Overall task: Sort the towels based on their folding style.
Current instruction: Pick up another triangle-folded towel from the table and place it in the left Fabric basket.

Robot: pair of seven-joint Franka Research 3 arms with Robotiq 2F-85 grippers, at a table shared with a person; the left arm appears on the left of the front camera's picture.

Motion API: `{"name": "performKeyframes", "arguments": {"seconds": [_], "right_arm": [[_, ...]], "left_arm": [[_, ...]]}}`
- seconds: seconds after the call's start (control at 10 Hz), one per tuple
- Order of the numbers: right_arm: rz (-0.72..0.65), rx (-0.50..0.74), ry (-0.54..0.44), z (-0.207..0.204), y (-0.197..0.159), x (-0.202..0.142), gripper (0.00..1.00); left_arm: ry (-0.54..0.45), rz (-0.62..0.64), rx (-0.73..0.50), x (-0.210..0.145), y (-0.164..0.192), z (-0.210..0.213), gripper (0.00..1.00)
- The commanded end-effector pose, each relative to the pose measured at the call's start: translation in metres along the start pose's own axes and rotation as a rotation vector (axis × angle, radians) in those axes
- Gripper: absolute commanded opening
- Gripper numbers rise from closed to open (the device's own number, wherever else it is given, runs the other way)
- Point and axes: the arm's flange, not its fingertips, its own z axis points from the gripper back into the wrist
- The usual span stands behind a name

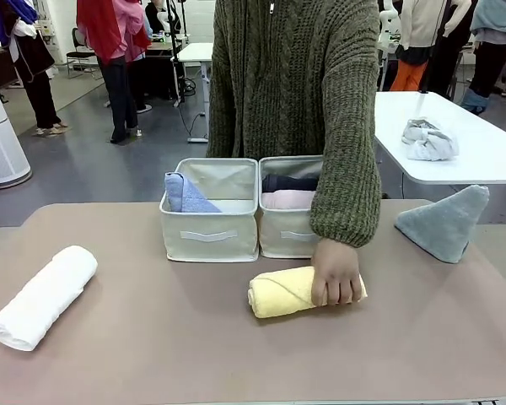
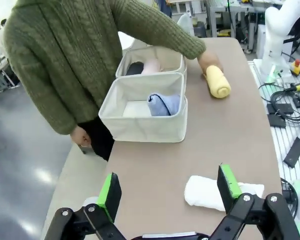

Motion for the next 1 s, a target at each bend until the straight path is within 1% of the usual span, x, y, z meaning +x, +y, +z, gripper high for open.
{"name": "performKeyframes", "arguments": {"seconds": [0.0, 0.2, 0.3, 0.5, 0.6, 0.7, 0.9], "right_arm": [[0.002, 0.01, 0.0, -0.001, 0.0, 0.001, 1.0], [0.002, 0.01, 0.0, -0.001, 0.0, 0.001, 1.0], [0.002, 0.01, 0.0, -0.001, 0.0, 0.001, 1.0], [0.002, 0.01, 0.0, -0.001, 0.0, 0.001, 1.0], [0.002, 0.01, 0.0, -0.001, 0.0, 0.001, 1.0], [0.002, 0.01, 0.0, -0.001, 0.0, 0.001, 1.0], [0.002, 0.01, 0.0, -0.001, 0.0, 0.001, 1.0]], "left_arm": [[0.021, 0.057, 0.006, -0.025, 0.007, 0.008, 1.0], [0.061, 0.132, 0.027, -0.055, -0.003, 0.022, 1.0], [0.071, 0.147, 0.027, -0.06, -0.004, 0.027, 1.0], [0.099, 0.15, 0.045, -0.059, -0.012, 0.032, 1.0], [0.128, 0.154, 0.061, -0.055, -0.009, 0.028, 1.0], [0.067, 0.144, 0.034, -0.069, -0.009, 0.035, 1.0], [0.067, 0.144, 0.034, -0.069, -0.009, 0.035, 1.0]]}}
